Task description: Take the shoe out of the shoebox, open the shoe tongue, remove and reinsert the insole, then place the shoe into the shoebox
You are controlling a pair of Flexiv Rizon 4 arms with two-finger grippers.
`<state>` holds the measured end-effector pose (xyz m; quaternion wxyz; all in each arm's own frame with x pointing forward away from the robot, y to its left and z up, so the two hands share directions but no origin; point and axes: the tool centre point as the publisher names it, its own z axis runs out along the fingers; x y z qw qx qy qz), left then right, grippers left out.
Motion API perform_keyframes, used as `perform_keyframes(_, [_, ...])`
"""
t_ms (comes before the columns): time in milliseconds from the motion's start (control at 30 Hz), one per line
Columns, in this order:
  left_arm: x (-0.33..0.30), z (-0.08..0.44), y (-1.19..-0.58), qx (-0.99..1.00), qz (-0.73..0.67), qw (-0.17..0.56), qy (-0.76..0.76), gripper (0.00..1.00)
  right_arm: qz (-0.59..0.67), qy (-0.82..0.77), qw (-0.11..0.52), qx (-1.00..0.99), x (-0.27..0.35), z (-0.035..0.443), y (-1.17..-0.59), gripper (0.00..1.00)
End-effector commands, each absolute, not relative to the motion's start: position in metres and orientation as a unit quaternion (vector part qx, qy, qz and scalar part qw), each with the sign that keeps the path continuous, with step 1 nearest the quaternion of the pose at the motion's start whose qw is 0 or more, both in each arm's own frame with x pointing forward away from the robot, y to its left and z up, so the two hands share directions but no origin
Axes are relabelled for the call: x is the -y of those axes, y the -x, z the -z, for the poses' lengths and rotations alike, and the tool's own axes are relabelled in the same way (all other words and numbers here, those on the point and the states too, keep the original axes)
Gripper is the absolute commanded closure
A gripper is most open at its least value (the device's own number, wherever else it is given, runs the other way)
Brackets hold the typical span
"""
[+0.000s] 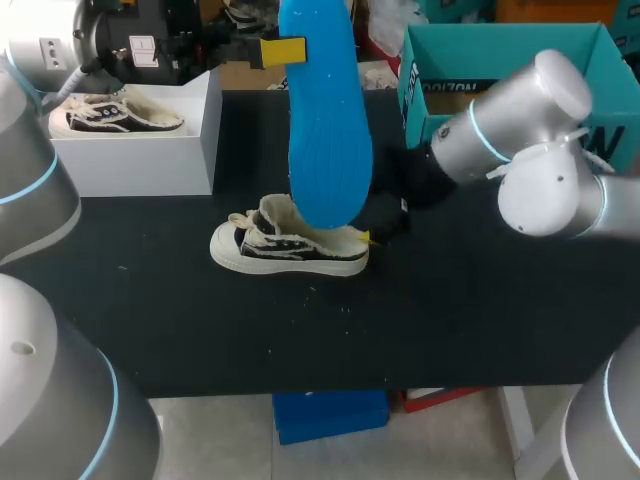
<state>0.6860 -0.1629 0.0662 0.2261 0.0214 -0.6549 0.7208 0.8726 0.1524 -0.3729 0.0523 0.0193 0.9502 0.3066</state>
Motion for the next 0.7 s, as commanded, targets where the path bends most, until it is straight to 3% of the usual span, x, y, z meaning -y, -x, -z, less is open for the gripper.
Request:
perform_keyframes(33, [0.163,-0.065,-0.685,0.655,-0.721,0.225,-0.022,1.0,-0.098,-0.03,0.039,-0.994,-0.168,0.369,-0.881,0.07])
perform_keyframes(167, [0.163,-0.065,-0.685,0.655,-0.721,0.225,-0.022,1.0,-0.06,-0.026,0.036,-0.997,-0.182,0.368,-0.886,0.02])
perform_keyframes(400, [0.163,-0.065,-0.685,0.655,-0.721,0.225,-0.022,1.0,-0.001,-0.019,0.02,-1.0,-0.207,0.37,-0.888,0.02])
perform_keyframes(433, [0.163,-0.065,-0.685,0.655,-0.721,0.225,-0.022,1.0,0.004,-0.018,0.018,-1.0,-0.209,0.372,-0.887,0.05])
perform_keyframes(467, [0.163,-0.065,-0.685,0.655,-0.721,0.225,-0.022,1.0,0.009,-0.017,0.015,-1.0,-0.212,0.373,-0.887,0.19])
perform_keyframes(500, [0.163,-0.065,-0.685,0.655,-0.721,0.225,-0.022,1.0,0.016,-0.016,0.013,-1.0,-0.214,0.374,-0.886,0.2])
perform_keyframes(633, [0.163,-0.065,-0.685,0.655,-0.721,0.225,-0.022,1.0,0.036,-0.015,0.006,-0.999,-0.222,0.383,-0.887,0.09])
perform_keyframes(700, [0.163,-0.065,-0.685,0.655,-0.721,0.225,-0.022,1.0,0.054,-0.014,0.004,-0.998,-0.226,0.386,-0.888,0.12])
